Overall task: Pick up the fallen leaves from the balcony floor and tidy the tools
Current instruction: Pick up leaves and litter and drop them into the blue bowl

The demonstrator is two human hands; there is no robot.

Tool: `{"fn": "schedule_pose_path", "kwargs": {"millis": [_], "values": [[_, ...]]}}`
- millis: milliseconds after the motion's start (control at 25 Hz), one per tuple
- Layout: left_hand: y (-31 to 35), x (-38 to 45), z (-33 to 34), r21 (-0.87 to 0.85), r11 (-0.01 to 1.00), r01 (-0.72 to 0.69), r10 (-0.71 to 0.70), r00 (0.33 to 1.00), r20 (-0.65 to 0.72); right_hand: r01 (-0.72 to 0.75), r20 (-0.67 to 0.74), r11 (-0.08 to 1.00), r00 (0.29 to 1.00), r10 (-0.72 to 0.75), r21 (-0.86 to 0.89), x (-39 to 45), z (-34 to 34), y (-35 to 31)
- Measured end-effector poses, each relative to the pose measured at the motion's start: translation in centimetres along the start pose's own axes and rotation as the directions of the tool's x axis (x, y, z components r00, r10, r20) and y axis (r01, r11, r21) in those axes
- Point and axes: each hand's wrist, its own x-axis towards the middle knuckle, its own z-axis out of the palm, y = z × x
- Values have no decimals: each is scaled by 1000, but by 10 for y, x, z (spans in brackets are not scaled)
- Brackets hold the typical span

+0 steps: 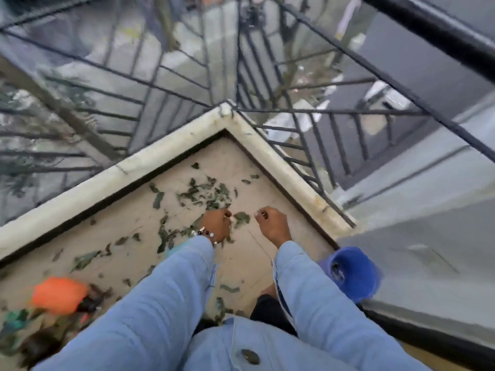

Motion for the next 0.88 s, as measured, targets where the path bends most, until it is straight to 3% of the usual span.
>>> {"fn": "schedule_pose_path", "kwargs": {"millis": [200, 320, 440, 640, 880], "values": [[-165, -59, -74, -60, 977, 204, -212, 964, -163, 293, 261, 930, 937, -233, -222, -18, 128, -113], [-247, -109, -98, -90, 926, 368, -378, 890, -254, 477, 418, 836, 841, -344, -270, -41, 196, -161], [-307, -158, -94, -201, 830, 520, -557, 778, -291, 681, 595, 681, 674, -438, -269, -65, 252, -196], [-350, -213, -80, -431, 655, 621, -753, 582, -305, 857, 818, 459, 428, -385, -232, -83, 321, -242], [-369, -287, -46, -681, 332, 653, -943, 215, -254, 973, 949, 211, 155, -276, -97, -124, 395, -280]]}}
